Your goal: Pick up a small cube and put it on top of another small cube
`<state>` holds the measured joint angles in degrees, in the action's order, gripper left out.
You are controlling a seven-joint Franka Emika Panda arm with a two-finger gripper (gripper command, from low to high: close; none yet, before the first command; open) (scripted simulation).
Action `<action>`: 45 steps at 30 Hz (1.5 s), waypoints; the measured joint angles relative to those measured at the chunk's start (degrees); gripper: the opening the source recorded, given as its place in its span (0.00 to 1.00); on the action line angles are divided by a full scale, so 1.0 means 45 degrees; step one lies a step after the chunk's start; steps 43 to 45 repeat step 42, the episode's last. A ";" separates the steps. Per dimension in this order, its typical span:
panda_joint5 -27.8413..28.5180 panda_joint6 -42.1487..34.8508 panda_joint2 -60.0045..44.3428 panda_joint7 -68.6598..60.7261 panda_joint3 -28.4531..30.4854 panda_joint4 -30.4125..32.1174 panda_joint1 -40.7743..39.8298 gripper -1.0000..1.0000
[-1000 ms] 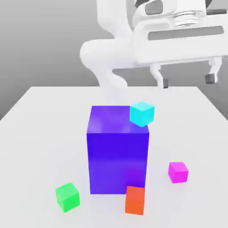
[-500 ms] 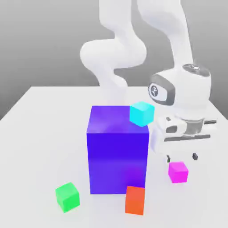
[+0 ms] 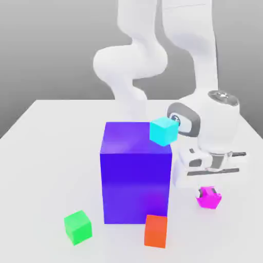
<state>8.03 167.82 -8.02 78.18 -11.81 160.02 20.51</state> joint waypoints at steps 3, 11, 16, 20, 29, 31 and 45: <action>-0.1582 -0.0692 0.1212 -0.1042 -0.0172 -0.0125 -0.0165 0.00; -0.3501 -0.1214 0.2287 -0.0510 0.1115 -0.2162 -0.2433 0.00; -0.3174 -0.2292 0.2125 0.1887 0.2156 -0.2800 -0.4682 0.00; -0.2738 -0.3206 0.1880 0.3927 0.2997 -0.3121 -0.6438 0.00; -0.1881 -0.2128 -0.0065 0.6763 0.2793 -0.2257 -0.8322 0.00; -0.1886 -0.1453 -0.0788 0.6777 0.2765 -0.2291 -0.8354 1.00; -0.1838 -0.2918 0.0765 0.6820 0.2841 -0.2209 -0.8283 1.00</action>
